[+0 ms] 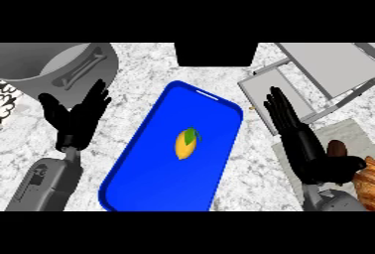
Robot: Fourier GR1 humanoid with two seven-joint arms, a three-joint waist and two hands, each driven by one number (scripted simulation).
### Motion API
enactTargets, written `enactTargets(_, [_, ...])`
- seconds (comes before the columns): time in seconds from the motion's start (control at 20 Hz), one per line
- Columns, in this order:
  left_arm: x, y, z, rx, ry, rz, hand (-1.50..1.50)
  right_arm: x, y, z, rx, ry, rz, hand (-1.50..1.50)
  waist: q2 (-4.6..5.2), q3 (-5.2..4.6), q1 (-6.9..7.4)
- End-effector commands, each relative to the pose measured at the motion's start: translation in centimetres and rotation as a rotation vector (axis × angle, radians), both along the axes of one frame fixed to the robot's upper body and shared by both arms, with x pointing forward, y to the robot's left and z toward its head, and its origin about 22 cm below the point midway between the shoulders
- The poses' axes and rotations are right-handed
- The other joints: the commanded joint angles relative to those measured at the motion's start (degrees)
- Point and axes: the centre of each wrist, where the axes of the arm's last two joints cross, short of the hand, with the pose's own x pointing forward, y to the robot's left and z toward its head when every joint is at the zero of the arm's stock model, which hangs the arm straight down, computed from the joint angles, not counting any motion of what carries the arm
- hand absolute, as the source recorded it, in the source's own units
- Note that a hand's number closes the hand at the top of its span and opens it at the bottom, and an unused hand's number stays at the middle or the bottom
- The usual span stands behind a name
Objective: Pick the sweet potato from the placemat and place it in the tiered shelf
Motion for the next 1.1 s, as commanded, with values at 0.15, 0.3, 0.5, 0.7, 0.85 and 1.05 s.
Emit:
enactTargets(0.15, [-2.5, 4.9, -2.3, 0.106, 0.151, 0.146, 0.00, 0.2, -11.2, 2.9, -0.541, -0.095, -0.457, 1.50, -0.90, -2.72, -4.40])
enactTargets(0.3, [-3.4, 4.7, -3.6, 0.077, 0.197, 0.170, 0.00, -2.5, -20.0, 1.4, -0.940, 0.135, -0.704, 1.50, 0.79, -4.62, -9.19])
enactTargets(0.5, [-6.3, 4.4, -6.0, 0.072, 0.265, 0.156, 0.00, -4.4, -24.0, 3.5, -0.923, 0.188, -1.086, -1.50, -0.81, -2.54, -5.42])
enactTargets(0.7, [-7.0, 5.1, -6.2, 0.064, 0.269, 0.135, 0.00, -7.9, -19.4, 5.4, -1.006, 0.215, -0.940, -1.50, -0.61, -2.46, -4.42])
enactTargets(0.85, [-7.6, 5.1, -5.4, 0.082, 0.266, 0.135, 0.00, -9.2, -18.5, 7.5, -1.029, 0.298, -0.817, -1.50, -0.49, -2.36, -3.62])
enactTargets(1.05, [-6.2, 4.4, -3.4, 0.077, 0.261, 0.091, 0.00, -8.7, -13.8, 9.2, -1.032, 0.391, -0.775, -1.50, -0.13, -2.33, -1.80])
